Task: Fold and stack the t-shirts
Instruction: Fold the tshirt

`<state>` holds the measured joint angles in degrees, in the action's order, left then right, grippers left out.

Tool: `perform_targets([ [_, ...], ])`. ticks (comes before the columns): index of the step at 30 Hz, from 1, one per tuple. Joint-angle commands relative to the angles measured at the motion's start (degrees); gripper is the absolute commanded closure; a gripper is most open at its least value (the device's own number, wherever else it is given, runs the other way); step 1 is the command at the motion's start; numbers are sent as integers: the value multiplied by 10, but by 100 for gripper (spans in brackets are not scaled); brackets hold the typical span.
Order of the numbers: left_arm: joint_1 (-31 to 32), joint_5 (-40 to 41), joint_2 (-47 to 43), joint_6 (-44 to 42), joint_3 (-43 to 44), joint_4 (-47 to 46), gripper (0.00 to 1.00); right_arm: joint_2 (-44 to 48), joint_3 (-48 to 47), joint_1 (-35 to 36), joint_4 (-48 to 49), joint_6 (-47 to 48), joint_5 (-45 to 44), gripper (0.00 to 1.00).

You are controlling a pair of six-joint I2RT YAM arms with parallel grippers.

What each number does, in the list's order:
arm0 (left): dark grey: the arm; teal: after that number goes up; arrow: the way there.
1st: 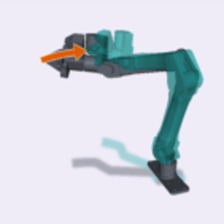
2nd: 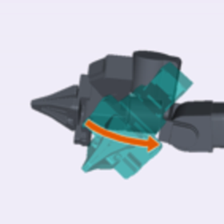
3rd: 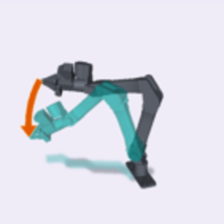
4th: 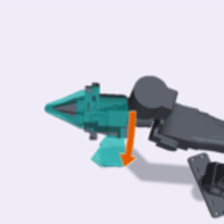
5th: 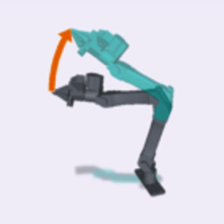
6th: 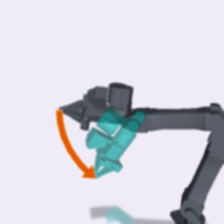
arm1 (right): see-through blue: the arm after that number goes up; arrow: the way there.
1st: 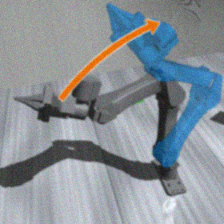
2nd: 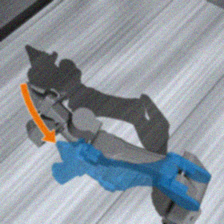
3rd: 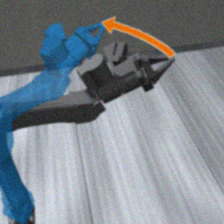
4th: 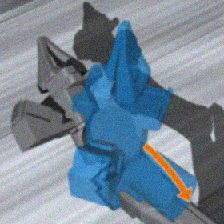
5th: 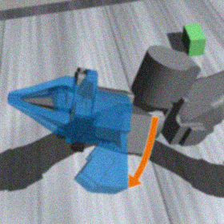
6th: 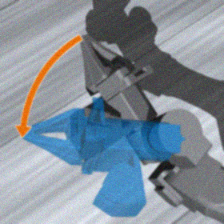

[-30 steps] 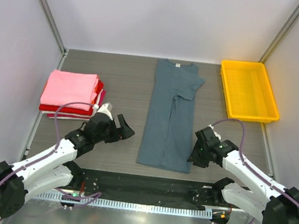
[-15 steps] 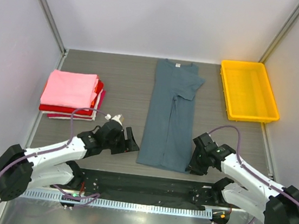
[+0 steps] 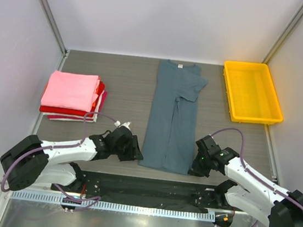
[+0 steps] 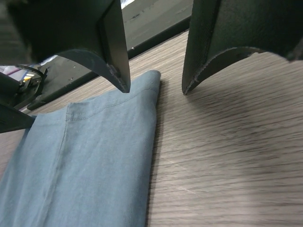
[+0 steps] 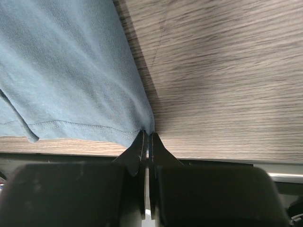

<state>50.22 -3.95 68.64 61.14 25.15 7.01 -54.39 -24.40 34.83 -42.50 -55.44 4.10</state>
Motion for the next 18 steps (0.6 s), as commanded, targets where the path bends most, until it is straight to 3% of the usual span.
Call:
perform_targets([
  [1,8,-8,18,8,8,-43,51,7,-4,4,-5,2,6,99],
  [8,40,-5,47,30,3,-84,68,11,-9,3,-11,9,8,99],
  [9,44,-5,47,33,2,-88,80,16,-13,3,-17,12,6,99],
  [11,58,4,40,42,-1,-90,96,21,-24,4,-35,16,0,99],
  [18,81,17,-15,75,-24,-89,100,57,-67,4,-82,15,-21,99],
])
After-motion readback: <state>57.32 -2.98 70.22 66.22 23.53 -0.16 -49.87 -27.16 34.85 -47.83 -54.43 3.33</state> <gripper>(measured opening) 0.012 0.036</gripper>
